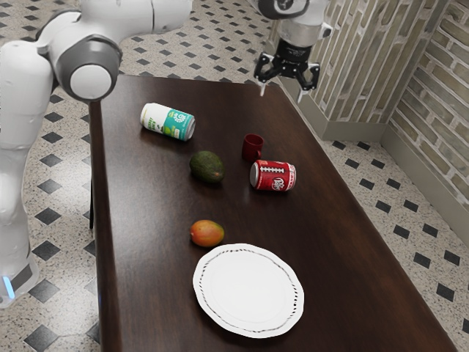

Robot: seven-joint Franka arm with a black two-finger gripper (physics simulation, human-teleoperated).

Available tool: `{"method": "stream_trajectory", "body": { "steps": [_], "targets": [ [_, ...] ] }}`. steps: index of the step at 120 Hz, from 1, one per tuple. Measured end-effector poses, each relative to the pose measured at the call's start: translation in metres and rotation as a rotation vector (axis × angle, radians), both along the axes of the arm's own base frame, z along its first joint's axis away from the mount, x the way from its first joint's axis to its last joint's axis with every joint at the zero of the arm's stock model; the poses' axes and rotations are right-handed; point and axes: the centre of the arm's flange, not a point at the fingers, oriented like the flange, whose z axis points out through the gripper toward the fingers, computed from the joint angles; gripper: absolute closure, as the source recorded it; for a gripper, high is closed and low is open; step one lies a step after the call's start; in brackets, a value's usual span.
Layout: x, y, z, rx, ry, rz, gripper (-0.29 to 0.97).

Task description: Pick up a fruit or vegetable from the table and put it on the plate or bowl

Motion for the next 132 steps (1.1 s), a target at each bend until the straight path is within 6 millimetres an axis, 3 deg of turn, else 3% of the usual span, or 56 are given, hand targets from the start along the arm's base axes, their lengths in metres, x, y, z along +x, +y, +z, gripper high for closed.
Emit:
{"method": "stream_trajectory", "body": {
  "steps": [18,32,58,81,99,132],
  "targets": [
    [0.005,-0.007,-0.026,-0.012,0.036,0.107,0.00],
    [0.004,-0.015,-0.061,-0.028,0.071,0.167,0.00],
    [-0.051,-0.012,-0.103,-0.079,0.076,0.283,0.00],
    [-0.084,-0.007,-0.125,-0.101,0.054,0.366,0.00],
    [-0.099,-0.016,-0.131,-0.102,0.039,0.389,0.00],
    [-0.106,-0.015,-0.152,-0.097,0.040,0.445,0.00]
  ]
}}
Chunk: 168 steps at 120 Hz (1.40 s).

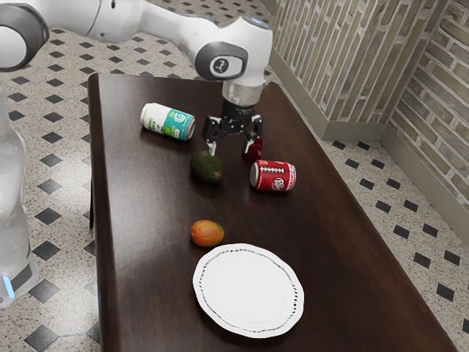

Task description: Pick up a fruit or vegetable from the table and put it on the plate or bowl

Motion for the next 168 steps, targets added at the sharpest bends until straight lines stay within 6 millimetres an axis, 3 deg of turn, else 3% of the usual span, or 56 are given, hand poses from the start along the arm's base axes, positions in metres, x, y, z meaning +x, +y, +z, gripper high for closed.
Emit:
{"method": "stream_trajectory", "body": {
  "steps": [32,66,149,168],
  "targets": [
    [-0.016,0.014,-0.015,0.001,0.021,0.058,0.00],
    [-0.027,0.012,-0.022,0.003,0.028,0.076,0.00],
    [-0.023,0.024,-0.042,0.008,0.042,0.124,0.00],
    [-0.019,0.023,-0.054,0.010,0.057,0.125,0.00]
  ]
}}
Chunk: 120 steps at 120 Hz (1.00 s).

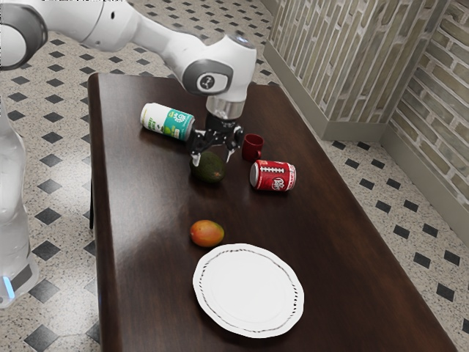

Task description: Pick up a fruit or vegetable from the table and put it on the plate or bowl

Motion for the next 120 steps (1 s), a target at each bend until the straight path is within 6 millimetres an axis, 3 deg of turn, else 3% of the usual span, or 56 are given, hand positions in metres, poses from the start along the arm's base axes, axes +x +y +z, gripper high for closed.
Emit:
{"method": "stream_trajectory", "body": {
  "steps": [34,80,86,97,120],
  "targets": [
    [0.009,0.000,-0.026,0.005,0.029,0.001,0.00],
    [0.014,0.001,-0.040,0.008,0.040,0.003,0.00],
    [0.015,0.001,-0.040,0.009,0.039,0.002,0.04],
    [0.014,0.001,-0.037,0.008,0.036,-0.001,0.24],
    [0.009,-0.004,-0.023,0.004,0.028,-0.013,0.25]
  ]
}}
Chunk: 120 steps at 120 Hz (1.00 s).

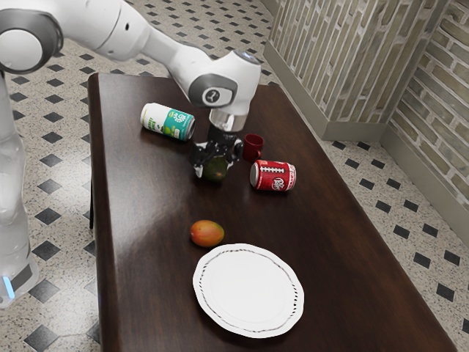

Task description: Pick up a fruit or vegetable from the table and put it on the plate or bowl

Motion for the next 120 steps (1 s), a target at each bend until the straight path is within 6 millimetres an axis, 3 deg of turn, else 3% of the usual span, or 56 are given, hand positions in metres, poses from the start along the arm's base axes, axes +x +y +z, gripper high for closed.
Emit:
{"method": "stream_trajectory", "body": {
  "steps": [14,32,46,59,80,99,120],
  "targets": [
    [-0.007,-0.006,0.024,-0.003,-0.029,-0.014,0.26],
    [-0.021,-0.030,0.066,-0.001,-0.078,-0.062,0.25],
    [-0.020,-0.065,0.097,0.014,-0.113,-0.134,0.25],
    [-0.011,-0.119,0.122,0.032,-0.139,-0.238,0.25],
    [-0.011,-0.191,0.127,0.041,-0.130,-0.375,0.24],
    [-0.015,-0.239,0.132,0.043,-0.132,-0.466,0.25],
    [-0.022,-0.278,0.130,0.044,-0.125,-0.541,0.25]
  ]
}}
